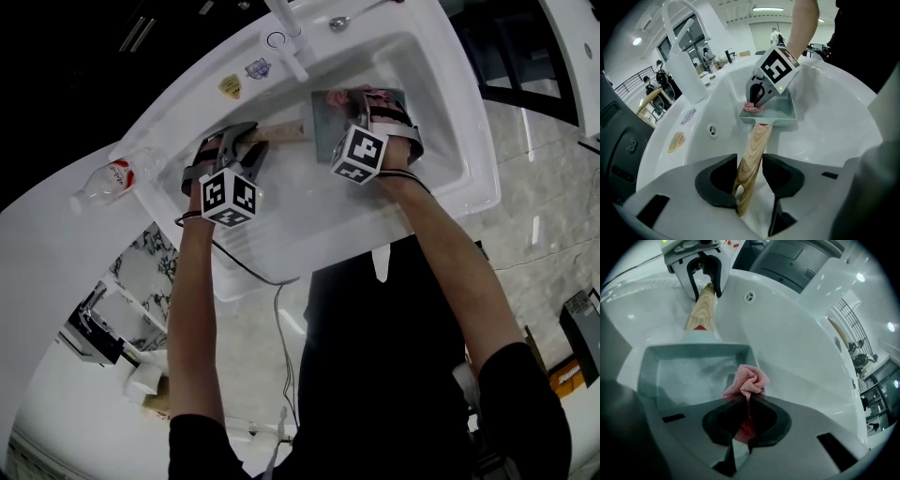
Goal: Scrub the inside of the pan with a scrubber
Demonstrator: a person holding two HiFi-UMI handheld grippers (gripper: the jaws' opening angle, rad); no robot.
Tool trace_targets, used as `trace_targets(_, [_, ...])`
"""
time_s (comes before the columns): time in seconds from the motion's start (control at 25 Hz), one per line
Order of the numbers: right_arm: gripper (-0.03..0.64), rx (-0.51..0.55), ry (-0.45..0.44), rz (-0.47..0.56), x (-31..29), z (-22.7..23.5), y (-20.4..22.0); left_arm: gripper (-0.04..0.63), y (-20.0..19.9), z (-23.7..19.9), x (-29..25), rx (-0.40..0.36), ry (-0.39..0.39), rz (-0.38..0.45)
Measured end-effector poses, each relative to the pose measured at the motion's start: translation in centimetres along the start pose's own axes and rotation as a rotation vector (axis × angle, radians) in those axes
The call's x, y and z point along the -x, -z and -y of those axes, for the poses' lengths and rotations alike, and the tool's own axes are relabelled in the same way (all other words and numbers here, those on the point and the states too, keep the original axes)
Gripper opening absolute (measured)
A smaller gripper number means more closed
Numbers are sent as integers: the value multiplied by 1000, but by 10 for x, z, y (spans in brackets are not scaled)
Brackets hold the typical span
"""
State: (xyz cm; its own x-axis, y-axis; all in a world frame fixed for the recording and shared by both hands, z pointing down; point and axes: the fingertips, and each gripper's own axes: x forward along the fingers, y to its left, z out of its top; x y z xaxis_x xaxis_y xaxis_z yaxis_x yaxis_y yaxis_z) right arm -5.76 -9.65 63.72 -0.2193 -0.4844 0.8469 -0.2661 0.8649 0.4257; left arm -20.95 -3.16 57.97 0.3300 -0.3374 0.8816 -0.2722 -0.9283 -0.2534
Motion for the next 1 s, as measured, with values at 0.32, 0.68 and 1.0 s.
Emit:
trace_targets(0.32, [25, 5, 4, -228, 6, 13, 63, 172, -1, 0, -1, 6, -25, 18])
trace_targets(0.68, [25, -446, -83, -294, 17, -5, 65, 176, 0, 0, -3, -10, -40, 8])
trace_targets(1.0, [26, -699, -199, -72, 16, -29, 2, 176, 1, 0, -5, -17, -56, 4])
